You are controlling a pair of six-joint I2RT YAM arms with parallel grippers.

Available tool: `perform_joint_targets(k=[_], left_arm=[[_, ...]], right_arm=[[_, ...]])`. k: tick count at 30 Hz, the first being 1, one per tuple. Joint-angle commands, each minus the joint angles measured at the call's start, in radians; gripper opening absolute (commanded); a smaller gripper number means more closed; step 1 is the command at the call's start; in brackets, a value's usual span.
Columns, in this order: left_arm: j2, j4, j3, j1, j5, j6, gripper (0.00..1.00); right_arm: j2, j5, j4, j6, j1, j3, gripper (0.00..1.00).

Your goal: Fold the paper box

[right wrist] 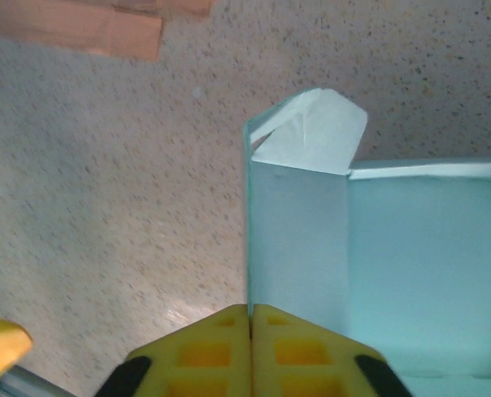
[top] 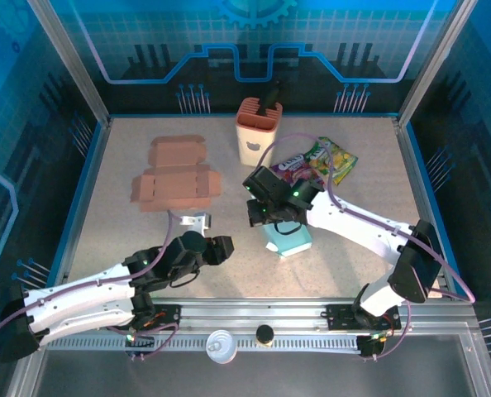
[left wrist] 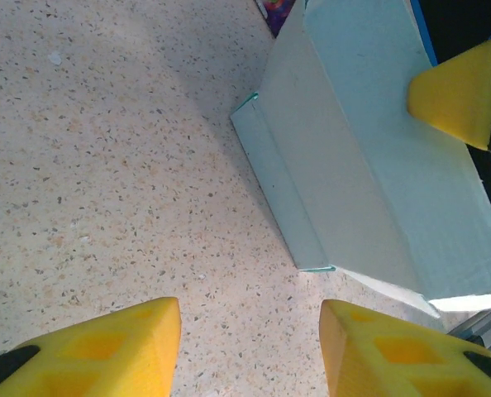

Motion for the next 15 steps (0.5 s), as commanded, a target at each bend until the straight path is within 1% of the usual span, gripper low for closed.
perform_joint_targets(k=[1, 4, 6, 7, 9, 10, 12, 15], left_arm=[[-0.021, -0.023, -0.014, -0.005, -0.017, -0.002, 0.48], [-0.027, -0.024, -0.018, -0.005, -0.012, -0.003, 0.48], [-0.03, -0.021, -0.022, -0.005, -0.007, -0.004, 0.48], [-0.03, -0.02, -0.022, -0.005, -0.006, -0.004, 0.48], [-0.03, -0.019, -0.021, -0.007, -0.001, -0.003, 0.48], [-0.03, -0.019, -0.021, -0.007, 0.001, -0.003, 0.48], [-0.029, -0.019, -0.02, -0.006, 0.008, 0.0, 0.48], [-0.026, -0.021, -0.02, -0.007, 0.02, 0.001, 0.48]], right_arm=[[-0.053, 0.03, 0.076, 0.119, -0.013, -0.046, 0.0], [-0.092, 0.086, 0.092, 0.231, -0.02, -0.068, 0.0], [-0.127, 0.141, 0.097, 0.356, -0.022, -0.088, 0.0], [-0.146, 0.169, 0.1, 0.429, -0.023, -0.098, 0.0], [-0.187, 0.252, 0.086, 0.645, -0.024, -0.126, 0.0], [-0.2, 0.283, 0.059, 0.751, -0.026, -0.131, 0.0], [-0.203, 0.316, -0.055, 0.964, -0.043, -0.098, 0.0], [-0.15, 0.346, -0.29, 1.169, -0.064, 0.04, 0.0]])
